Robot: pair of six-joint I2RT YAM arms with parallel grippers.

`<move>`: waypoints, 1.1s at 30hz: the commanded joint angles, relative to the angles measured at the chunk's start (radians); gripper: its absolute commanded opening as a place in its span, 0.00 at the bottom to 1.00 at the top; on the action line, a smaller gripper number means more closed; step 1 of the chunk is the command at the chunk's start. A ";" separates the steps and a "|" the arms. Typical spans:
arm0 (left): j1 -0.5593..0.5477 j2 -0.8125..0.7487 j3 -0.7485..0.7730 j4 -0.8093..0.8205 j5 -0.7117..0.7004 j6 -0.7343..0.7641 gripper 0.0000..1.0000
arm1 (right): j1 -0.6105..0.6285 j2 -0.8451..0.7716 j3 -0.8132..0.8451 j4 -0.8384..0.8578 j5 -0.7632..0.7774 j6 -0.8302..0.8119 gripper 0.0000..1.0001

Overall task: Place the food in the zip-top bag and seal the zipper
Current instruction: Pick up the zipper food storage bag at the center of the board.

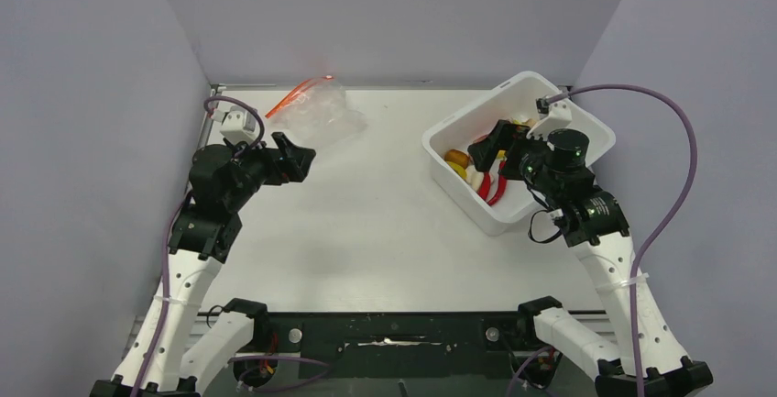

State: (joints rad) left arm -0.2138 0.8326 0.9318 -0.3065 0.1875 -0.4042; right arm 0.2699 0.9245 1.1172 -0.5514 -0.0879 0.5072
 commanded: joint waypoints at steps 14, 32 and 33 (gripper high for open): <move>0.007 0.237 -0.012 0.239 -0.255 0.017 0.87 | 0.008 -0.082 -0.075 0.110 -0.017 0.039 0.98; 0.004 0.865 0.392 0.291 -0.259 0.320 0.70 | 0.008 -0.161 -0.100 0.169 -0.126 0.019 0.98; 0.004 0.875 0.392 0.304 -0.230 0.324 0.70 | 0.009 -0.164 -0.102 0.169 -0.125 0.019 0.97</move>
State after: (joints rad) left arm -0.2127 1.6691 1.2526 -0.0978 -0.0887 -0.1505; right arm 0.2703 0.7845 1.0183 -0.4545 -0.1802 0.5323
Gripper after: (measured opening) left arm 0.706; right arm 0.974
